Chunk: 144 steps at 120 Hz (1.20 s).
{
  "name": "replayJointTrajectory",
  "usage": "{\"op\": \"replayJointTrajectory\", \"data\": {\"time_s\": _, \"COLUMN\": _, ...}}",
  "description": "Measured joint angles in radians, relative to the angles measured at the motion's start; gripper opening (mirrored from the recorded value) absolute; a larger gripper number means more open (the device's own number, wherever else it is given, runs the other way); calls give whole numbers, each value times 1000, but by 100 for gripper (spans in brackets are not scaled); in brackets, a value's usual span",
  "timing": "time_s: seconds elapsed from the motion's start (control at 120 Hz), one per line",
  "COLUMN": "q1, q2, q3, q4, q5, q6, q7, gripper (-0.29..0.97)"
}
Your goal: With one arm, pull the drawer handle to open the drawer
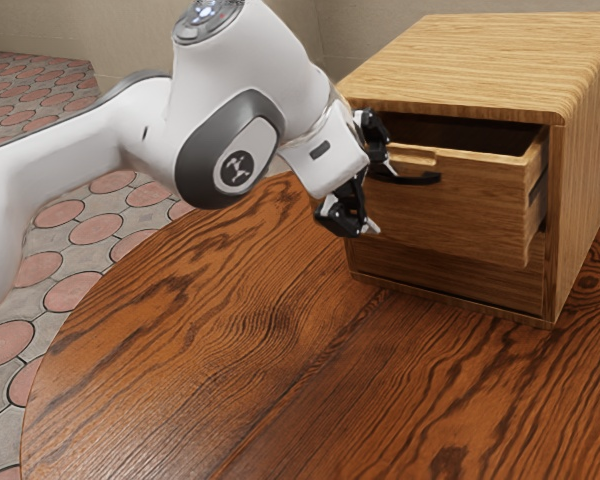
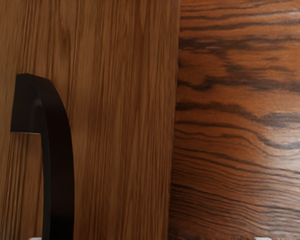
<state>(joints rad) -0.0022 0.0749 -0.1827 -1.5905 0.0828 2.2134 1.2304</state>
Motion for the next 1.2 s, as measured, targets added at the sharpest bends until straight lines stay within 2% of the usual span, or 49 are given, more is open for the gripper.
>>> {"op": "replayJointTrajectory", "data": {"time_s": 0.075, "q1": -1, "q2": -19, "q3": 0, "q4": -27, "q5": -2, "q6": 0, "q7": -2, "gripper": 53}}
{"op": "replayJointTrajectory", "data": {"time_s": 0.167, "q1": -3, "q2": -58, "q3": 0, "q4": -67, "q5": -3, "q6": 0, "q7": -5, "gripper": 49}}
{"op": "replayJointTrajectory", "data": {"time_s": 0.333, "q1": -5, "q2": -104, "q3": -3, "q4": -121, "q5": -6, "q6": 0, "q7": -10, "gripper": 53}}
{"op": "replayJointTrajectory", "data": {"time_s": 0.558, "q1": -12, "q2": -157, "q3": 0, "q4": -175, "q5": -6, "q6": 0, "q7": -17, "gripper": 49}}
{"op": "replayJointTrajectory", "data": {"time_s": 0.683, "q1": -15, "q2": -198, "q3": 0, "q4": -215, "q5": -6, "q6": 0, "q7": -22, "gripper": 42}}
{"op": "replayJointTrajectory", "data": {"time_s": 0.767, "q1": -19, "q2": -234, "q3": -1, "q4": -254, "q5": -5, "q6": 0, "q7": -27, "gripper": 44}}
{"op": "replayJointTrajectory", "data": {"time_s": 0.883, "q1": -19, "q2": -280, "q3": -6, "q4": -295, "q5": -6, "q6": -1, "q7": -34, "gripper": 36}}
{"op": "replayJointTrajectory", "data": {"time_s": 0.967, "q1": -23, "q2": -324, "q3": -7, "q4": -331, "q5": -5, "q6": -1, "q7": -40, "gripper": 21}}
{"op": "replayJointTrajectory", "data": {"time_s": 1.025, "q1": -25, "q2": -350, "q3": -7, "q4": -354, "q5": -6, "q6": -1, "q7": -43, "gripper": 18}}
{"op": "replayJointTrajectory", "data": {"time_s": 1.083, "q1": -29, "q2": -372, "q3": -7, "q4": -375, "q5": -6, "q6": -1, "q7": -46, "gripper": 19}}
{"op": "replayJointTrajectory", "data": {"time_s": 1.2, "q1": -34, "q2": -398, "q3": -7, "q4": -401, "q5": -6, "q6": -1, "q7": -54, "gripper": 35}}
